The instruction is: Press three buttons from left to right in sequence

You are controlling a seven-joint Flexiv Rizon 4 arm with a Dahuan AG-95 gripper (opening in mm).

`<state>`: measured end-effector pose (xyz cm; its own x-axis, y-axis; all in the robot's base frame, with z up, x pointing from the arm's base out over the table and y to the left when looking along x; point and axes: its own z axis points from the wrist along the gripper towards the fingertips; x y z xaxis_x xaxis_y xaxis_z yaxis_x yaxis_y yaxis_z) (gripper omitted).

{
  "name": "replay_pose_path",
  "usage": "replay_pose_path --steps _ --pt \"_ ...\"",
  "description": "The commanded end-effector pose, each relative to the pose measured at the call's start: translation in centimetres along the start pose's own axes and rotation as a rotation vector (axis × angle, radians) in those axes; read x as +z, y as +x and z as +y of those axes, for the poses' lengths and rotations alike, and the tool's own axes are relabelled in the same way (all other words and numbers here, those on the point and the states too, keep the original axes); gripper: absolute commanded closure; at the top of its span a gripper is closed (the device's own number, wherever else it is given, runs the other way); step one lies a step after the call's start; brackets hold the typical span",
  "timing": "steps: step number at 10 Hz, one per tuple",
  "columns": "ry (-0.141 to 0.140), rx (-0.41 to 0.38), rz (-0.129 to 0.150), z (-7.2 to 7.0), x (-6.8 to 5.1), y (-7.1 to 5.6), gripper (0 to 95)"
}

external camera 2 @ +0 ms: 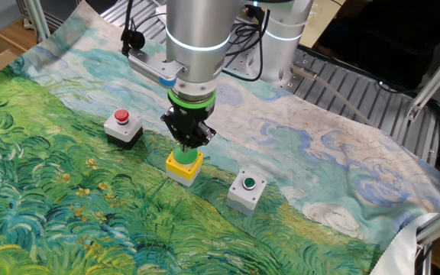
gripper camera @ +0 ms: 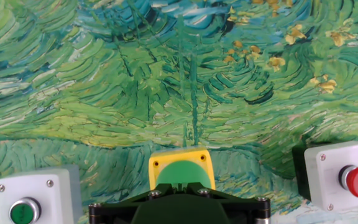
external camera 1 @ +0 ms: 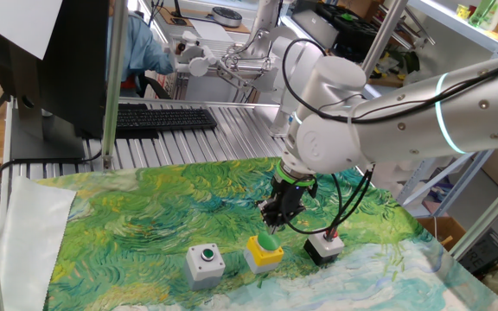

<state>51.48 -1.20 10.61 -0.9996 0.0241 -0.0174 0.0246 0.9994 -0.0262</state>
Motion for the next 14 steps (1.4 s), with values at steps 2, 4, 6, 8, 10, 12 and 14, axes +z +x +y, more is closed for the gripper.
replay_pose_path --steps 2,4,6,8,10,12,14 --pt "0.001 0.001 -0.005 -0.02 -0.01 0.03 95.0" --pt "0.001 -0.001 -0.004 -0.03 0.01 0.05 95.0" --pt "0.001 -0.002 -0.003 -0.29 0.19 0.06 95.0" --pt "0.001 0.000 -0.002 -0.44 0.36 0.19 95.0" --pt "-0.001 0.005 -0.001 -0.44 0.36 0.19 95.0" --pt "0.000 0.017 -0.003 -0.44 0.36 0.19 95.0" --pt "0.001 0.020 -0.003 -0.44 0.36 0.19 95.0"
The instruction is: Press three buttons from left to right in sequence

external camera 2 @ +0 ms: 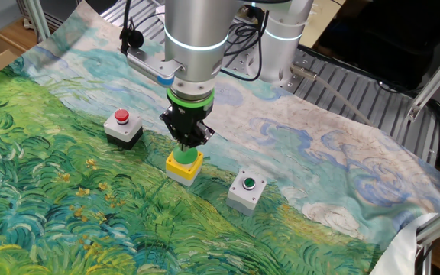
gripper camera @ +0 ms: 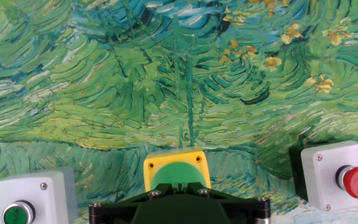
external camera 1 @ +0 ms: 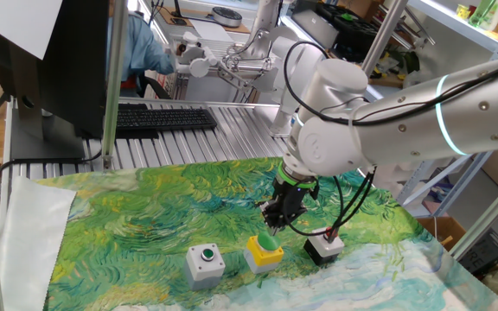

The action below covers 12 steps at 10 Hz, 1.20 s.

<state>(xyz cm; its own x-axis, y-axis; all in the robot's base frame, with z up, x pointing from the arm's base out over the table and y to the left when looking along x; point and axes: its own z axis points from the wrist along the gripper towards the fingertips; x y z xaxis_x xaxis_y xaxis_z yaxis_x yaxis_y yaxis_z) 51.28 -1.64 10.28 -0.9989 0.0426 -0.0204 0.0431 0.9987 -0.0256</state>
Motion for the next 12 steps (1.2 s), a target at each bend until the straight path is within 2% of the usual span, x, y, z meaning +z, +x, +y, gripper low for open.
replay_pose_path --steps 1,6,7,9,12 --pt "0.003 0.004 -0.001 0.00 0.01 -0.01 95.0" --pt "-0.003 0.004 0.000 0.00 0.01 -0.01 95.0" --pt "-0.004 0.026 0.000 0.00 0.01 -0.01 95.0" --pt "0.007 0.043 0.003 0.00 0.01 -0.01 95.0" --pt "0.029 0.088 0.036 0.00 0.01 -0.01 95.0"
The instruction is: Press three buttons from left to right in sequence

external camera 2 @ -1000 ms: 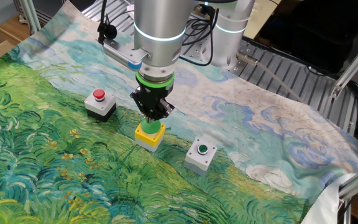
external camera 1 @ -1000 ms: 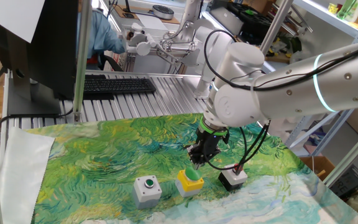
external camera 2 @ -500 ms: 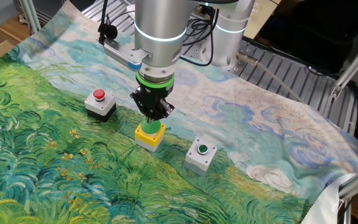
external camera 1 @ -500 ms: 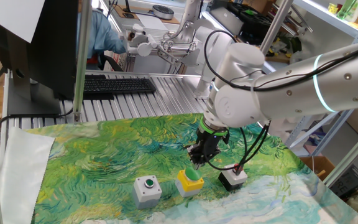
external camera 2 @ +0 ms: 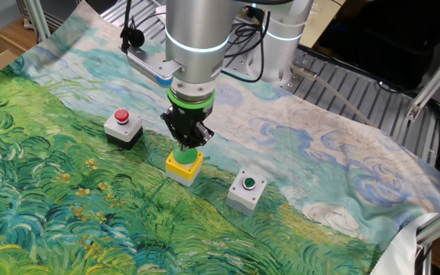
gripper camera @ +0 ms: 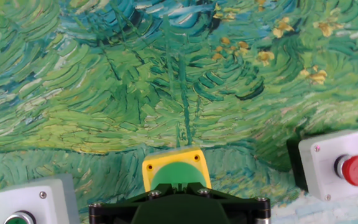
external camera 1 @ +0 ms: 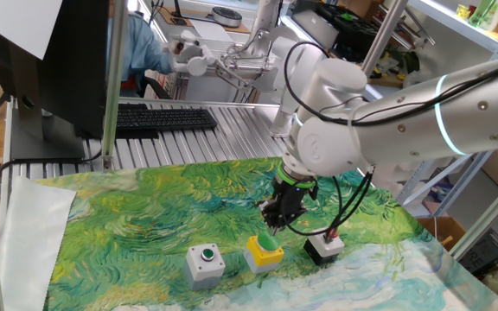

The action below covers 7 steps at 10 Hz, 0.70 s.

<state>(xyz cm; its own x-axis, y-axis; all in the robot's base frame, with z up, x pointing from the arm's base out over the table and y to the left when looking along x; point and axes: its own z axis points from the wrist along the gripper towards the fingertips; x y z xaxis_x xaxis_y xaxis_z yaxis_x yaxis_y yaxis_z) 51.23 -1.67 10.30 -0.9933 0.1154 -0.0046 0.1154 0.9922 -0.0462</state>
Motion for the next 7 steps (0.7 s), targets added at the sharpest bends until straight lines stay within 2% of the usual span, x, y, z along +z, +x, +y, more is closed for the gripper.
replay_pose_path --steps 1,4,7 --pt "0.010 0.024 0.036 0.03 0.04 -0.06 95.0" --pt "0.007 0.003 0.078 0.03 0.04 -0.06 95.0" --pt "0.006 0.011 0.075 0.03 0.04 -0.06 95.0"
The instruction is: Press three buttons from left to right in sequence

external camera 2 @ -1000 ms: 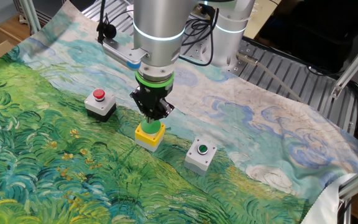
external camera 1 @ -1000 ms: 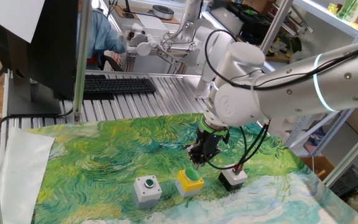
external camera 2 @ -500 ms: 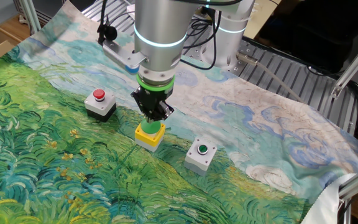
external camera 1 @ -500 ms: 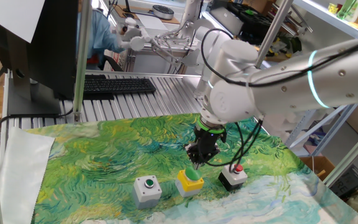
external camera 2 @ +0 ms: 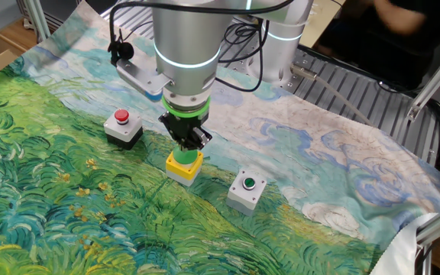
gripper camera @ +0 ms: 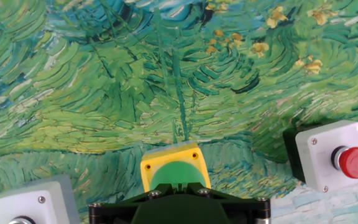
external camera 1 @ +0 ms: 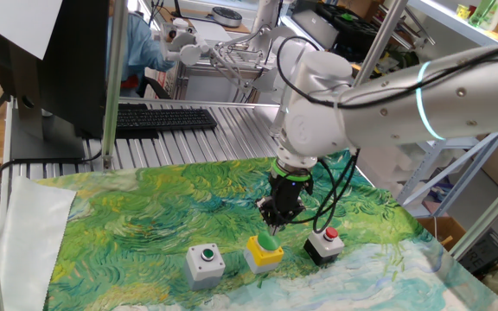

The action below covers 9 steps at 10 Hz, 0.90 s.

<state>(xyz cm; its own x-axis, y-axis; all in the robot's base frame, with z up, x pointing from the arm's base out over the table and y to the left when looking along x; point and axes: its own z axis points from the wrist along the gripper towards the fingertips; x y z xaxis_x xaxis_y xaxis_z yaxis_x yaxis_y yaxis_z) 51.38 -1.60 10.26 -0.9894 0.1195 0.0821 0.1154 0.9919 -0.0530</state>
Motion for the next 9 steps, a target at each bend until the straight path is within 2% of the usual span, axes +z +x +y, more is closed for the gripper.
replay_pose_path --steps 1,6,8,9 --pt "-0.001 0.011 -0.013 -0.1 0.0 0.1 95.0" --pt "-0.002 0.015 -0.021 0.0 0.3 0.0 95.0" --pt "-0.003 0.024 -0.036 0.0 1.8 -0.5 95.0" --pt "-0.001 0.024 -0.032 -0.1 2.5 -0.8 95.0"
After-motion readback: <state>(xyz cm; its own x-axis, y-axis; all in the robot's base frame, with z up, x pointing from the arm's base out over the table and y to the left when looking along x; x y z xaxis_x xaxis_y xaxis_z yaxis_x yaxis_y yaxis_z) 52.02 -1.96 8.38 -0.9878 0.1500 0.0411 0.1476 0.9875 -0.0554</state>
